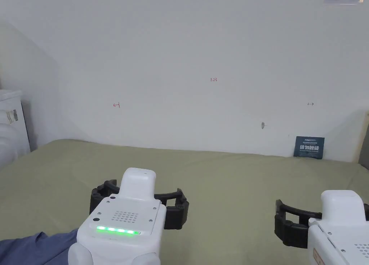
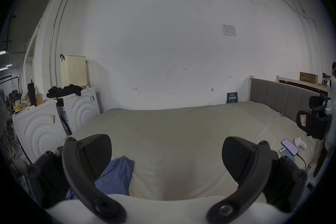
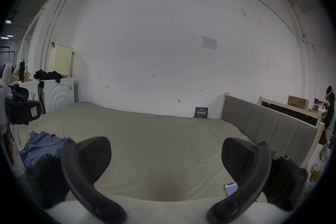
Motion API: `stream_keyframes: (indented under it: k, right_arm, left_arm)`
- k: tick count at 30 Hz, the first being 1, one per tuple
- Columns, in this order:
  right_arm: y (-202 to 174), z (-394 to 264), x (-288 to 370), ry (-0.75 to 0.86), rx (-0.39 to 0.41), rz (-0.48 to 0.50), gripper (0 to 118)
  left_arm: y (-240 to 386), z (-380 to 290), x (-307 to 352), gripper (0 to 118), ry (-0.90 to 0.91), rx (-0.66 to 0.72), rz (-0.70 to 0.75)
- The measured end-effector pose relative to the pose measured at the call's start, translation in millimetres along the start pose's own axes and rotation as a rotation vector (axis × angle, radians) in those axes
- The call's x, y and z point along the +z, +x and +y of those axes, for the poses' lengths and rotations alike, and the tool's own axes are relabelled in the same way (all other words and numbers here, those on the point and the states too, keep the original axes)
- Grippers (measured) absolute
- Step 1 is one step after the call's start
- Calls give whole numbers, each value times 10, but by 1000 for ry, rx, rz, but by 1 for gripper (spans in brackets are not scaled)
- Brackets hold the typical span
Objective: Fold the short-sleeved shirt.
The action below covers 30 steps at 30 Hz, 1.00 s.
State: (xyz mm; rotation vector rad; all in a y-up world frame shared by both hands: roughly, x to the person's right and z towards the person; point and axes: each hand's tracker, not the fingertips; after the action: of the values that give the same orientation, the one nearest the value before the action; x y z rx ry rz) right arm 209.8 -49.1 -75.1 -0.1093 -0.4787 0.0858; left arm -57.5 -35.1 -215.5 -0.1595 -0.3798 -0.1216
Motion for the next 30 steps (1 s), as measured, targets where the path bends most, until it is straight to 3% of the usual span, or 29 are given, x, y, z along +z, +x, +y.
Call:
stream_keyframes:
  k: [10,12,13,14,15,16,30]
  right_arm:
    - [0,-26,-12,-19,-6,-3,118]
    - [9,-24,-11,-20,-12,-5,116]
    - [12,-26,-12,-21,-11,-3,106]
    - [17,-23,-6,-24,-9,8,62]
    - [21,-26,2,-13,-11,18,6]
    - [20,-30,-14,-15,-10,8,1]
    - [13,7,-3,-8,-8,-13,1]
  left_arm:
    - [-17,18,-23,118,1,-4,17]
    - [-11,17,-18,98,5,-12,19]
    - [-9,16,-16,71,6,-11,16]
    - [-8,21,-25,11,-1,-11,8]
    - [-11,23,-50,0,-14,-5,-5]
    - [-23,3,-75,0,-12,22,-28]
    - [-79,-25,-132,0,-36,46,-52]
